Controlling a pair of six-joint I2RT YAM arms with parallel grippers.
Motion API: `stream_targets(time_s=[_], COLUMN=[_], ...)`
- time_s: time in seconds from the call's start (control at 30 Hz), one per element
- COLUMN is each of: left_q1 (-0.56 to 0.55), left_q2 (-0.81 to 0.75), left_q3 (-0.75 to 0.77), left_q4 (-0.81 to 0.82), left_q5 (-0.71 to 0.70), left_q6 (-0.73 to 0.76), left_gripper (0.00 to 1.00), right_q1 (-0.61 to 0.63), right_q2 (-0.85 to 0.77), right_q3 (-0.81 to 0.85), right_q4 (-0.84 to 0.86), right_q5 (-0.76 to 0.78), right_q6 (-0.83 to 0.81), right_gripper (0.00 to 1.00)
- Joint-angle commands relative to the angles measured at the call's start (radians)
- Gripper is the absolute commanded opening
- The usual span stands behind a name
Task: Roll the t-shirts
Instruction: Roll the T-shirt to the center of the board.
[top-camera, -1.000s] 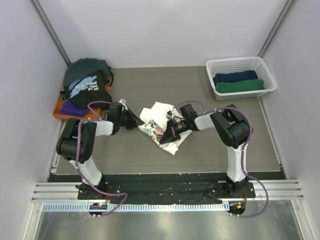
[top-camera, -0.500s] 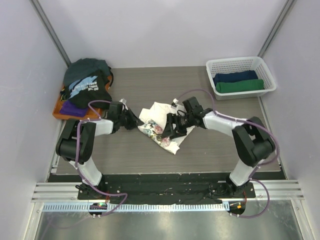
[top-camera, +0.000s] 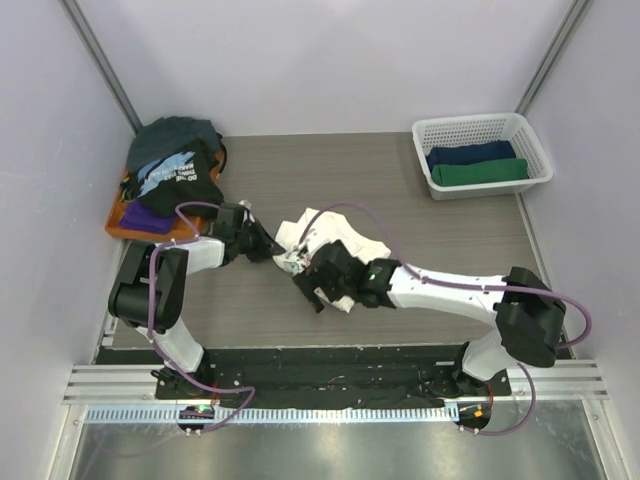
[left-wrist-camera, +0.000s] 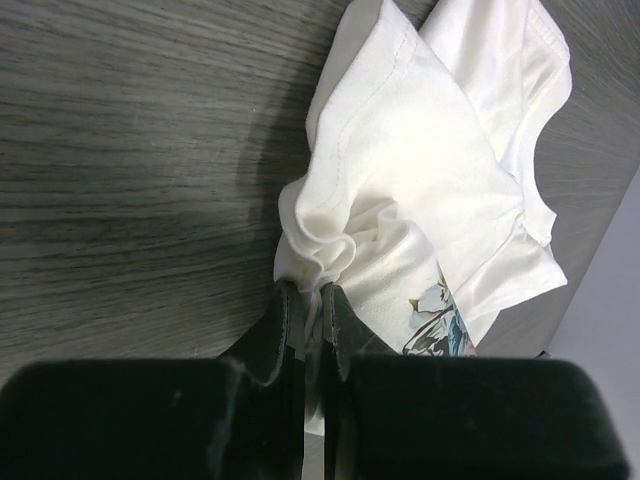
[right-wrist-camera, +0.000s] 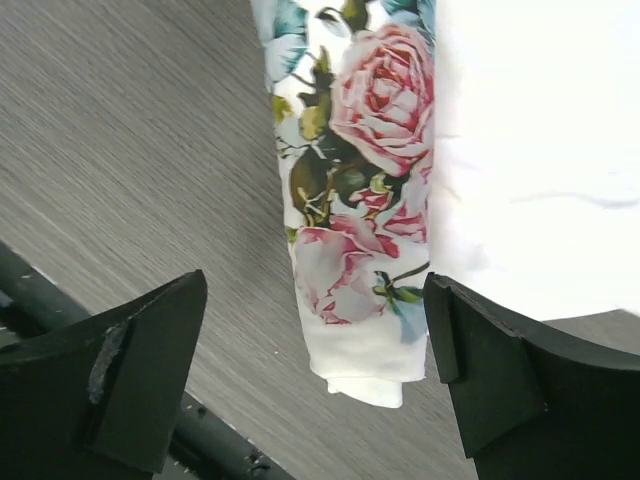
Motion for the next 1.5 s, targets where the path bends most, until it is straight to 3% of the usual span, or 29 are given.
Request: stream_targets(time_s=[0.0,0.3,0.73,0.93,1.1,1.17,1.2,1.27,1.3,1.4,1.47], left_q1=[-0.001,-0.001,0.001,0.001,0.001,-0.001,0.001,-0.001,-0.001,-0.001,0.001], left_q2=[-0.034,-0.046,-0.062,-0.074,-0.071,-0.068,-0.066,-0.068,-0.068,-0.071,-0.076], left_q3=[0.025,0.044,0.082,0.099,0.113,0.122,0.125,0.127,0.127,0.127,0.134], left_q4=[-0.079,-0.145,-0.221,-0.251,-0.264,-0.272,-0.275,-0.277,-0.278,-0.271,-0.270], left_q5=[-0.013,-0.013,0.028,0.042,0.045,0.048,0.048,0.048,0.047,0.048,0.057], left_q6=[0.034,0.031,-0.044,-0.055,-0.048,-0.044,-0.041,-0.038,-0.036,-0.030,-0.024], left_gripper=[0.00,0.00,0.00,0.00,0.01,0.01,0.01,0.01,0.01,0.02,0.12], right_q1=[0.172,0.269,0.269,0.275,0.274,0.274,0.272,0.260,0.254,0.213,0.177], right_q2=[0.063,0.368,0.574,0.624,0.647,0.657,0.657,0.643,0.628,0.560,0.526], right_q3=[0.076,0.286,0.330,0.316,0.300,0.300,0.299,0.303,0.309,0.310,0.308], right_q4=[0.040,-0.061,0.020,0.048,0.071,0.073,0.073,0.060,0.033,0.004,-0.006], right_q5=[0.385,0.653,0.845,0.908,0.934,0.929,0.923,0.896,0.823,0.657,0.566], right_q6=[-0.152,-0.206,-0.282,-0.285,-0.302,-0.305,-0.304,-0.258,-0.231,-0.160,-0.129], right_gripper=[1.00,1.00,0.97,0.69,0.64,0.55,0.42,0.27,0.06,0.01,0.01])
